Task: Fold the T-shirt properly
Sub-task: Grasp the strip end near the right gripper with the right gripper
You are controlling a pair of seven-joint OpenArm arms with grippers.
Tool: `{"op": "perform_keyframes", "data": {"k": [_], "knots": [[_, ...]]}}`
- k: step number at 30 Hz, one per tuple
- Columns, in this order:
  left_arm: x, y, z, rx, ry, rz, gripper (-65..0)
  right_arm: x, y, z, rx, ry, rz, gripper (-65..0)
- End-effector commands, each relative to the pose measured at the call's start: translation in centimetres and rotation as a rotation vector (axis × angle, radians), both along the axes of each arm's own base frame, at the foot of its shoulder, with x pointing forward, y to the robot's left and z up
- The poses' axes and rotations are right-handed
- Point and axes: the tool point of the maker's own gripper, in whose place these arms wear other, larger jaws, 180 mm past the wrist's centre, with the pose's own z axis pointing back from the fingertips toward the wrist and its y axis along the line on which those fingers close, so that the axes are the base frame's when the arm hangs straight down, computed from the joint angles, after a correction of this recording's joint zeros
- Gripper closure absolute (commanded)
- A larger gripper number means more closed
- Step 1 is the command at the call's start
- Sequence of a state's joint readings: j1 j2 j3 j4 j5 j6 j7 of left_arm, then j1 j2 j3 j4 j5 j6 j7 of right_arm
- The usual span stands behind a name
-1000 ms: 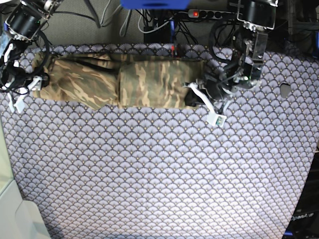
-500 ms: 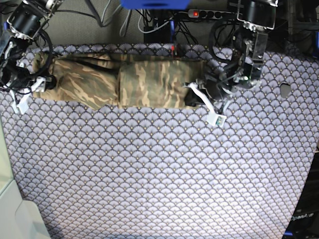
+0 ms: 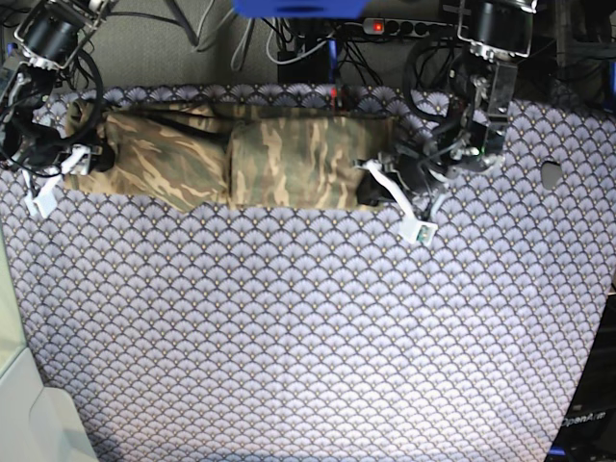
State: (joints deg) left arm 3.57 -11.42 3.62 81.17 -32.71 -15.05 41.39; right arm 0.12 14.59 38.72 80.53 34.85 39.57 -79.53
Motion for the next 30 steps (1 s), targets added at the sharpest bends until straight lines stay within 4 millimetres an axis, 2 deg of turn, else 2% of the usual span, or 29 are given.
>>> {"op": "perform_keyframes", "data": {"k": [1, 7, 17, 20, 28, 30], "knots": [[0.1, 1.1, -0.5, 0.048, 0.018, 0.006, -0.3, 0.5, -0.3, 0.9, -0.004, -0.028, 0.013, -43.0], [0.2, 1.5, -1.4, 0.054, 0.045, 0.015, -0.3, 0.1, 0.7, 1.0, 0.061, -0.055, 0.017, -42.8], [0.3, 1.5, -1.2, 0.053, 0.037, 0.014, -0.3, -0.3, 0.9, 0.6, 0.069, -0.045, 0.014, -42.2], [0.3, 1.5, -1.2, 0.053, 0.037, 0.014, -0.3, -0.6, 1.2, 0.3, 0.077, -0.037, 0.013, -36.4], [0.2, 1.4, -1.2, 0.048, 0.042, 0.014, -0.3, -0.4, 3.8, -0.4, 0.105, -0.017, 0.080, -17.9], [0.4, 1.2, -0.6, 0.043, 0.027, 0.011, -0.3, -0.2, 4.1, -0.4, 0.103, -0.018, 0.093, -12.6]]}}
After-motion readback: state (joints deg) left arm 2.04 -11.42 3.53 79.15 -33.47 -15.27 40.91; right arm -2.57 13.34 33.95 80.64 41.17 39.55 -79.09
